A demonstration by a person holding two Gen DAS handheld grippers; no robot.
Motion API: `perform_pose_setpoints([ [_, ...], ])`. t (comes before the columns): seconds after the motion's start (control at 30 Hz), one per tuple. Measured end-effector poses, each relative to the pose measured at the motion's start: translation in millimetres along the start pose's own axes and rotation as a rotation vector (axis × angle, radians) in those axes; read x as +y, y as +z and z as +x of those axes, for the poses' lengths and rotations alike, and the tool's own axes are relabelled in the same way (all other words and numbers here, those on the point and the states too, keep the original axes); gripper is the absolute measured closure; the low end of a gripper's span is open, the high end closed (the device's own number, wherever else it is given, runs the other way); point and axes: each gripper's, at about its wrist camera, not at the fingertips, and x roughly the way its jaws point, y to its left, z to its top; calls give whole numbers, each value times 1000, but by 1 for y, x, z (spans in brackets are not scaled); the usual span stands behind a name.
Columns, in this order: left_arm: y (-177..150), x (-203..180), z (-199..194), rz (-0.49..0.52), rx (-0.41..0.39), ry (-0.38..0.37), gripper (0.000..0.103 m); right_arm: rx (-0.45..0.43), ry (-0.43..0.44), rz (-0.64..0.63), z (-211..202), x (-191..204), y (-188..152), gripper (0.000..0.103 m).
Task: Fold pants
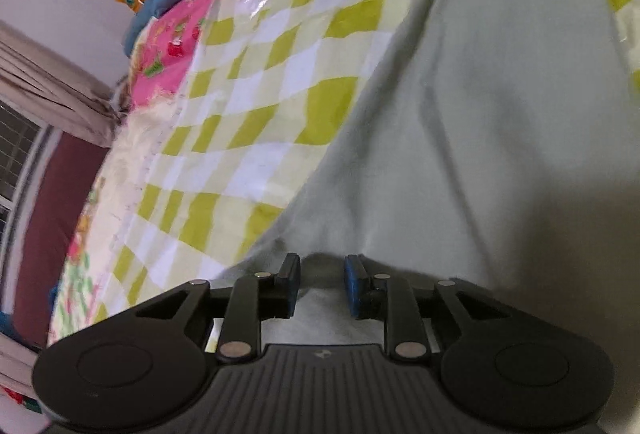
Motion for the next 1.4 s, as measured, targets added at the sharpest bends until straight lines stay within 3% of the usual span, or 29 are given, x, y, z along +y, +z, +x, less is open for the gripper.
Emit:
perform_pose_setpoints([
  [0.13, -3, -24, -9, 63, 13, 41, 66, -135, -34, 353, -46, -54, -28, 66],
  [0.3, 2, -31, -14, 35, 39, 49, 66, -158, 73, 636, -69, -83, -70, 68],
  [0.4, 6, -36, -17, 47, 47, 53, 66, -158, 190, 751, -60, -89, -83, 66],
  [0.7, 10, -45, -21, 52, 65, 58, 66, -243, 233, 900, -23, -99, -78, 68],
  [0.83, 11, -47, -19, 57, 68, 59, 66, -315, 170, 748, -42, -95, -52, 65],
  [1.0, 11, -48, -19, 44, 64, 63, 66, -227, 134, 751, -36, -102, -55, 62],
  [1.23, 9, -52, -20, 66, 57, 77, 66, -214, 225, 821, -33, -94, -78, 60],
  [1.3, 9, -52, -22, 56, 53, 75, 66, -246, 251, 854, -35, -93, -82, 59],
  [1.4, 7, -52, -24, 37, 45, 73, 66, -265, 275, 890, -26, -93, -82, 50],
])
